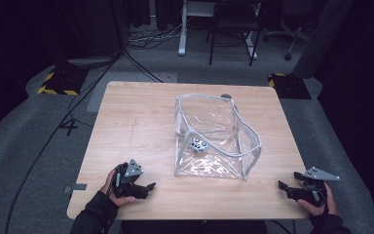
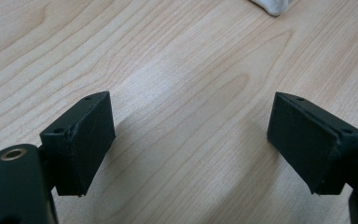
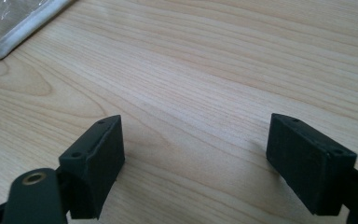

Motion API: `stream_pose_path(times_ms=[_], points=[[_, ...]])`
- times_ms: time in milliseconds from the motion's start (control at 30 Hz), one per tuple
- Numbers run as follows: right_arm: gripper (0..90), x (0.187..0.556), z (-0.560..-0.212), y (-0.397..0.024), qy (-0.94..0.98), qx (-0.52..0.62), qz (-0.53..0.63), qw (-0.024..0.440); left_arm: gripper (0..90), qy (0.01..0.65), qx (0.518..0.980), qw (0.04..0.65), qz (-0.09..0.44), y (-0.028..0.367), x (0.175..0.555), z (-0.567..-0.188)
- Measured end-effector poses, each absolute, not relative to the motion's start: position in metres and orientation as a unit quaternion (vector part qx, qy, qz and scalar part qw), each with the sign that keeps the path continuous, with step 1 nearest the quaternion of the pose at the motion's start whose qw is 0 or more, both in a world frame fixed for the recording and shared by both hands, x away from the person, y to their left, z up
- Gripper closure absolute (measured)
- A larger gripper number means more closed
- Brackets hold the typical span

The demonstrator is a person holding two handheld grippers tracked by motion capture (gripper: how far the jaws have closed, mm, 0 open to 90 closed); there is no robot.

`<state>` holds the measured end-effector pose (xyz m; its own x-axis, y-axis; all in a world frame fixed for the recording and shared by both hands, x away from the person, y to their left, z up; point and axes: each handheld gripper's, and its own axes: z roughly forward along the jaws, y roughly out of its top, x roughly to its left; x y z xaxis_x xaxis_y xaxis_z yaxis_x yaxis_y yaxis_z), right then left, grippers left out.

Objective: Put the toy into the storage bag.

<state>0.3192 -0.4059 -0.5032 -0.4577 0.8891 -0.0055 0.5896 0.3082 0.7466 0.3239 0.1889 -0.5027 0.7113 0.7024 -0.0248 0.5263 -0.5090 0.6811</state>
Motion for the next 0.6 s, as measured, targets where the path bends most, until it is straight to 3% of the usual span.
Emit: stream_pose_path(times_ms=[600], points=[[19.4, 0.3196, -0.5030, -0.4048, 0.777, 0.480, 0.346, 0.216, 15.4, 0.361, 0.858, 0.343, 0.129, 0.1904, 0.3213, -0.5027]])
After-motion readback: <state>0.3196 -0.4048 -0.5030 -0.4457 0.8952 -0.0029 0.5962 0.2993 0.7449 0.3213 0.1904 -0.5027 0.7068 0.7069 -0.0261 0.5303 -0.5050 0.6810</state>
